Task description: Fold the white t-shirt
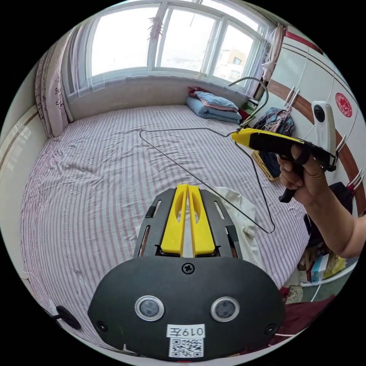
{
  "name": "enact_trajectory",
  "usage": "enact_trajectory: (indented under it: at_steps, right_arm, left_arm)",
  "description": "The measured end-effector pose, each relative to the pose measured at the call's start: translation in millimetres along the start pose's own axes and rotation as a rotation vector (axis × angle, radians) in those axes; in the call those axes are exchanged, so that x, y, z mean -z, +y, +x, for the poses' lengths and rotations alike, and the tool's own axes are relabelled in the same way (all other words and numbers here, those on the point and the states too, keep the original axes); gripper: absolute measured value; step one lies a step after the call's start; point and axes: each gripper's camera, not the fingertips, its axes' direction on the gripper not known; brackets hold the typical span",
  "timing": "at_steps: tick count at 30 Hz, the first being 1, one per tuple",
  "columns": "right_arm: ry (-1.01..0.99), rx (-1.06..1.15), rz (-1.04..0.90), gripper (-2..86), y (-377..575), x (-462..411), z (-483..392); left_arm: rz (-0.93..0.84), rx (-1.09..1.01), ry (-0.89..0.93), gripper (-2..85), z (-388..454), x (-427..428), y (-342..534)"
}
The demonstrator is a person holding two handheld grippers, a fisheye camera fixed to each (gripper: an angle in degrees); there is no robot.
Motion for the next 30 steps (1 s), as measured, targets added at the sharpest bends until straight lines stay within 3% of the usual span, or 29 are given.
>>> enact_trajectory:
  at_steps: [8, 18, 26, 30]
  right_arm:
    - [-0.264, 0.149, -0.144, -0.7, -21.2, 81.1, -181.5]
    - [-0.676, 0.413, -0.186, -1.0, -2.5, 159.3, -407.3]
    - [-1.05, 0.612, -0.304, -1.0, 22.1, 198.0, -599.1]
    - [-1.115, 0.672, -0.332, -1.0, 39.6, 205.5, -687.3]
  left_arm:
    - [-0.179, 0.127, -0.118, 1.4, 69.2, 220.2, 102.6]
    - [-0.067, 0.607, -0.436, 1.2, 173.6, 529.2, 328.6]
    - [-0.021, 0.945, -0.656, 1.1, 292.8, 702.2, 502.5]
    - [0.017, 1.064, -0.723, 1.2, 344.6, 774.0, 578.8]
